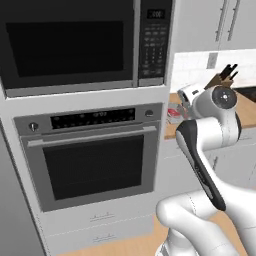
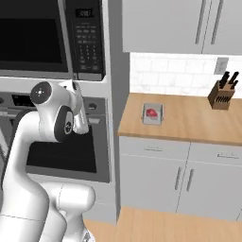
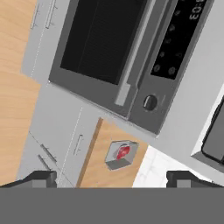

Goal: Take the meat container that has the steak and place it on the second highest rack of the freezer. Then take the vegetable container that has the lemon wedge and lemon and place it on the highest rack of the freezer.

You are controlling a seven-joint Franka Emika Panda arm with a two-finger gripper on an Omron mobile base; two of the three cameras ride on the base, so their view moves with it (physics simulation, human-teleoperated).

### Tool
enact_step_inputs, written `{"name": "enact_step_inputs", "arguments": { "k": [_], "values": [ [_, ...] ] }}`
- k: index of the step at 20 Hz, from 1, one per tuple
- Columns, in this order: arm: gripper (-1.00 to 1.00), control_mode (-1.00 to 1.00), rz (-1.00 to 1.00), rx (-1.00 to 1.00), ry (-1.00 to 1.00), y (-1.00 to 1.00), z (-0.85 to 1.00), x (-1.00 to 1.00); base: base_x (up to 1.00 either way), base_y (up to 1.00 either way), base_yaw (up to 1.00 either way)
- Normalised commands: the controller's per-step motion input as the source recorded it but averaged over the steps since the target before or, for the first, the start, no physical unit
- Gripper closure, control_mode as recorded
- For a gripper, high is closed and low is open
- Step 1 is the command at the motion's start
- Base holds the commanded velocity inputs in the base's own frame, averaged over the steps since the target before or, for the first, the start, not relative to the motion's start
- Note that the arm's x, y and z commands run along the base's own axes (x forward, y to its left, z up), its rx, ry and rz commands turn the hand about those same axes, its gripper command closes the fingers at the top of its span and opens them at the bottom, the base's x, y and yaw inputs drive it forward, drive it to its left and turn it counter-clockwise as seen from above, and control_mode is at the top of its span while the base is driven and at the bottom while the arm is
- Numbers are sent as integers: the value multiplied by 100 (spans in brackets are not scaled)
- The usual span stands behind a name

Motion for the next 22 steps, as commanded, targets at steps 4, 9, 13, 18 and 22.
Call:
{"name": "enact_step_inputs", "arguments": {
  "k": [4,9,13,18,22],
  "values": [
    [-100,100,0,0,0,0,0,0,48,-100,14],
    [-100,100,0,0,0,0,0,0,74,-98,16],
    [-100,100,0,0,0,0,0,0,71,-57,20],
    [-100,100,0,0,0,0,0,0,48,-1,26],
    [-100,100,0,0,0,0,0,0,34,9,23]
  ]
}}
